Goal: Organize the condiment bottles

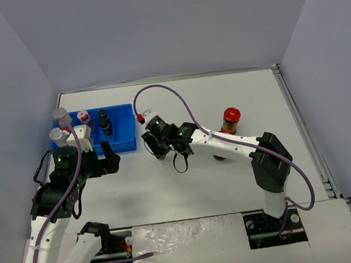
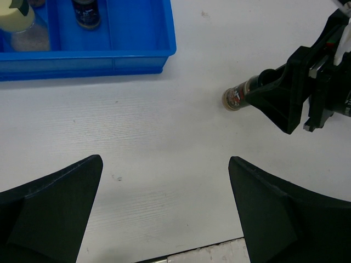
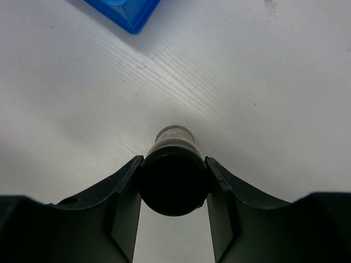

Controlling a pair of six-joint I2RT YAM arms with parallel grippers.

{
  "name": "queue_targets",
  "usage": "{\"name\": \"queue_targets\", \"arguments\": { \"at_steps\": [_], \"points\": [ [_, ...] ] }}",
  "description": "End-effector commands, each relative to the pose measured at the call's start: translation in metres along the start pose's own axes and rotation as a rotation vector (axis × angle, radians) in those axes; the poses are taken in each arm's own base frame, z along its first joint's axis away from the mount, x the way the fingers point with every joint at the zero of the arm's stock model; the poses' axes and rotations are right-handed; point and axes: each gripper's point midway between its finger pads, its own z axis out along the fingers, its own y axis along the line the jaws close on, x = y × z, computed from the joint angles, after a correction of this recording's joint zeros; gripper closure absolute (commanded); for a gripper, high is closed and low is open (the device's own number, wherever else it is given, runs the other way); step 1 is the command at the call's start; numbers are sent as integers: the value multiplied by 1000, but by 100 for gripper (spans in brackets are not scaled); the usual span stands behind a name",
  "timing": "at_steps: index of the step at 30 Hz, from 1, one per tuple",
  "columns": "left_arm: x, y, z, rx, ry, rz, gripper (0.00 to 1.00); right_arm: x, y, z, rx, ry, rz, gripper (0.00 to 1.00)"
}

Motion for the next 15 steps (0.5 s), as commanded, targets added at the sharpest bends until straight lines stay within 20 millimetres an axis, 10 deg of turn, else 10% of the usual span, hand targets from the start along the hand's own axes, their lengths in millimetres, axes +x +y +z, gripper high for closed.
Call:
{"name": "queue_targets", "arguments": {
  "at_steps": [1,8,15],
  "points": [
    [-10,-3,-3,3,-47,-24,3,-17,10,11,-26,-111,-6,100],
    [-9,-1,3,-7,-43,-43,3,-4,14,21,-38,-121,-12,87],
    [-14,-6,10,13,-45,-53,3,-9,20,12,-57,-140,-19,42]
  ]
}}
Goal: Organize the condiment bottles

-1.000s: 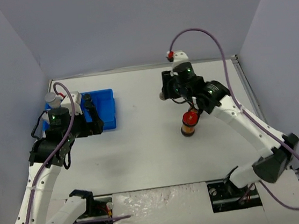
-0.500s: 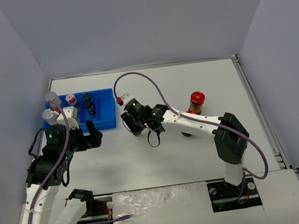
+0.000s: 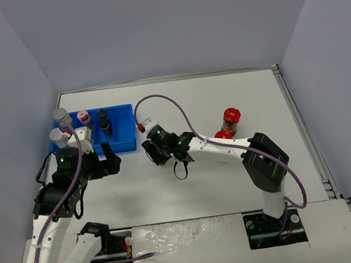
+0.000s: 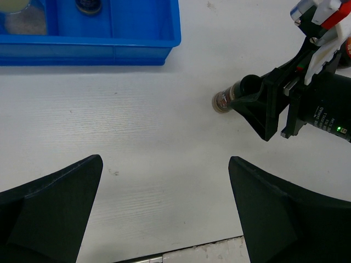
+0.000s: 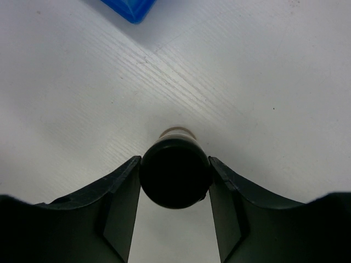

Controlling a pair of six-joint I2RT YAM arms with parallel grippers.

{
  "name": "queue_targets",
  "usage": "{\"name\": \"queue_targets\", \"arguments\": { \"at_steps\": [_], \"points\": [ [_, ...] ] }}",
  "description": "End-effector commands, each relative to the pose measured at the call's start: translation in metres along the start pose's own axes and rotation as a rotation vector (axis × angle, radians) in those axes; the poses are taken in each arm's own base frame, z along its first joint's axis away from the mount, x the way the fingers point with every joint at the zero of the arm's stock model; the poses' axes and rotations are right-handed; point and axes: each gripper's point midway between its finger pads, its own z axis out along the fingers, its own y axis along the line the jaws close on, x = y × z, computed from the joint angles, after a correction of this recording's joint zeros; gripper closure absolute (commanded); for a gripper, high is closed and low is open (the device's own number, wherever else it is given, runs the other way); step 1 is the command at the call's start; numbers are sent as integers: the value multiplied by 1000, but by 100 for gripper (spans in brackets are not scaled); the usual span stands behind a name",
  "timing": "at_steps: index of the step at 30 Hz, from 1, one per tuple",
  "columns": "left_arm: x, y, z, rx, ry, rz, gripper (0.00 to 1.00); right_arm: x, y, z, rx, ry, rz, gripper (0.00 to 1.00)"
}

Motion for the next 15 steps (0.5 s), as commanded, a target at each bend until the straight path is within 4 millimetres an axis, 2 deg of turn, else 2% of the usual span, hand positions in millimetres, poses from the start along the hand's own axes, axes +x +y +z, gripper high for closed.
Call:
{"name": "queue_targets", "arguments": {
  "at_steps": [1,4,7,12,15],
  "points": [
    [-26,-13,6,40,-66,-15,3,-42,11,-21,-39,-139,7,35],
    [-31,-18,8,62,-67,-10,3,-59,8,-40,-35,-189,11,21],
    [-34,-22,13,80,-61,3,3,-71,-1,-61,-7,-234,19,13],
    [-37,-33,26,121,-28,15,3,-74,-34,-109,105,-305,68,3],
    [-38,-43,36,136,-1,25,3,-74,-63,-149,185,-374,130,0]
  ]
}}
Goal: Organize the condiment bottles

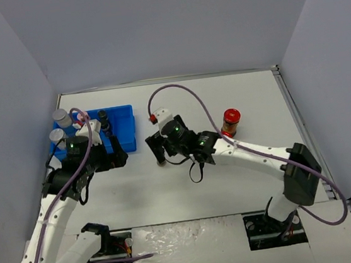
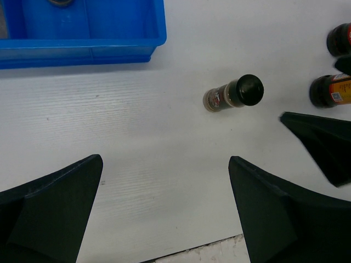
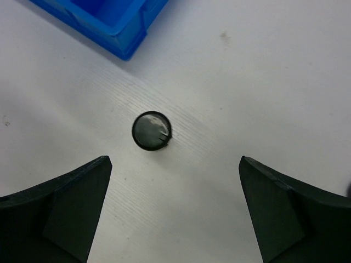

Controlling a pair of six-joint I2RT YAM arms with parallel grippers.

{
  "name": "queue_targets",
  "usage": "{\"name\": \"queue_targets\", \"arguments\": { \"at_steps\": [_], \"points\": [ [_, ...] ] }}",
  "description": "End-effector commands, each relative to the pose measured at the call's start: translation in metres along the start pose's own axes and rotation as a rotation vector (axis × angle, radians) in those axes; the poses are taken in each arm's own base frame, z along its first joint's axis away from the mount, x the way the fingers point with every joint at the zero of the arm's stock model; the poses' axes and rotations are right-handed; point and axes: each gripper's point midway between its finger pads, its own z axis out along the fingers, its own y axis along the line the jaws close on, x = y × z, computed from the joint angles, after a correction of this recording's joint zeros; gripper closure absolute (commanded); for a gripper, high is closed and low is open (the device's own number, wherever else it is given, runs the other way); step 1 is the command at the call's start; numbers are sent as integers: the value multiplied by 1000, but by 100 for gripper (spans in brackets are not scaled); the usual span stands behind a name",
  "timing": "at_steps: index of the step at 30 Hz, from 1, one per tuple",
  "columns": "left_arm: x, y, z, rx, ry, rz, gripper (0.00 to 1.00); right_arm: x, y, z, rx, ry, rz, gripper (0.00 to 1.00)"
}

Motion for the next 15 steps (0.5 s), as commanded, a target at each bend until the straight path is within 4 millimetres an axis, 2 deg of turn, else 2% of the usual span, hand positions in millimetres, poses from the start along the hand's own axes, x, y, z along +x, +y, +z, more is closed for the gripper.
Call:
{"name": "queue_targets", "arguments": {
  "at_steps": [1,5,9,13,15],
  "points": [
    [-37,-34,7,98,-72,38,3,-47,-58,-71,181,-210,123,0],
    [-36,-54,30,100,-50,71,3,-43,-108,-106,313,-259,229,0],
    [-35,-73,51,97,-32,102,3,-33,-147,-135,396,-310,330,0],
    [-29,-92,73,61,1,140,3,-25,-162,-153,439,-331,370,0],
    [-19,-99,87,22,41,156,3,-21,-167,-157,461,-328,382,0]
  ]
}}
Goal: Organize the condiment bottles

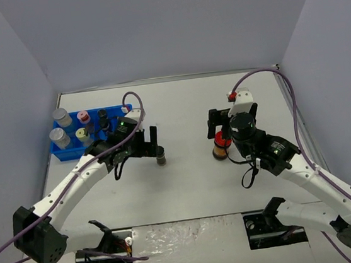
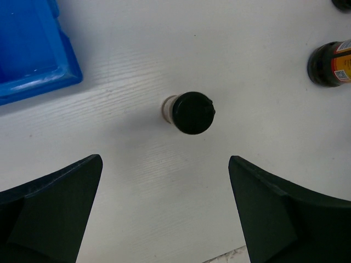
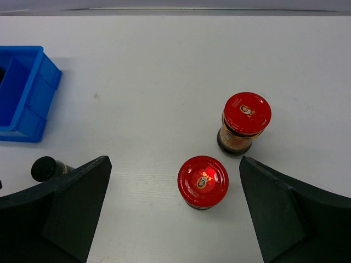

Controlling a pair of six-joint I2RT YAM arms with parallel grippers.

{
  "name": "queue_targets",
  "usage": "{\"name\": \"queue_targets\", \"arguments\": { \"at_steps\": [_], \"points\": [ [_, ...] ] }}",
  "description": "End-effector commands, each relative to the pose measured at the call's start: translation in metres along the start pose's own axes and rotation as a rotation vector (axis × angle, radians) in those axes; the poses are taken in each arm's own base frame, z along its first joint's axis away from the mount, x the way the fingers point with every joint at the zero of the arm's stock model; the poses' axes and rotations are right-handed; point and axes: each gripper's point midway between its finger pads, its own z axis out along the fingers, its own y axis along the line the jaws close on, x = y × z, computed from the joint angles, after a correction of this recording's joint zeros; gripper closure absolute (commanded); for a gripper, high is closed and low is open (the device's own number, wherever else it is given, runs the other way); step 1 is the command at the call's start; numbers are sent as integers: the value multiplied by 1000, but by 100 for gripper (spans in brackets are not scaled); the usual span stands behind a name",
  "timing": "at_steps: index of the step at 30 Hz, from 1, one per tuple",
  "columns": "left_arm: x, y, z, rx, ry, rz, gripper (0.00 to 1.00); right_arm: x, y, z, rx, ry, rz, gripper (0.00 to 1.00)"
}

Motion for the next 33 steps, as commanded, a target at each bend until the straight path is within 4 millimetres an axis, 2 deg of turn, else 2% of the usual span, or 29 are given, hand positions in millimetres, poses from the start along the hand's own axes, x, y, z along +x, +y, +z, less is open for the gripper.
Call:
{"name": "queue_targets", "arguments": {
  "at_steps": [1,4,10,18,24,33],
  "points": [
    [-37,-20,14,-60,-100,-19,3,-9,-17,-7,73,-41,64,0],
    [-29,-26,34,-94,-60,-24,3,-10,-25,-12,94,-57,82,0],
    [-11,-35,56,-181,14,7,7,-8,-37,-21,117,-70,95,0],
    [2,-38,71,-211,61,-5,20,-1,-45,-22,140,-64,96,0],
    [11,-34,80,-241,74,-29,35,1,-45,-20,145,-57,80,0],
    [3,-30,75,-252,43,-28,61,2,-44,-17,152,-47,64,0]
  ]
}}
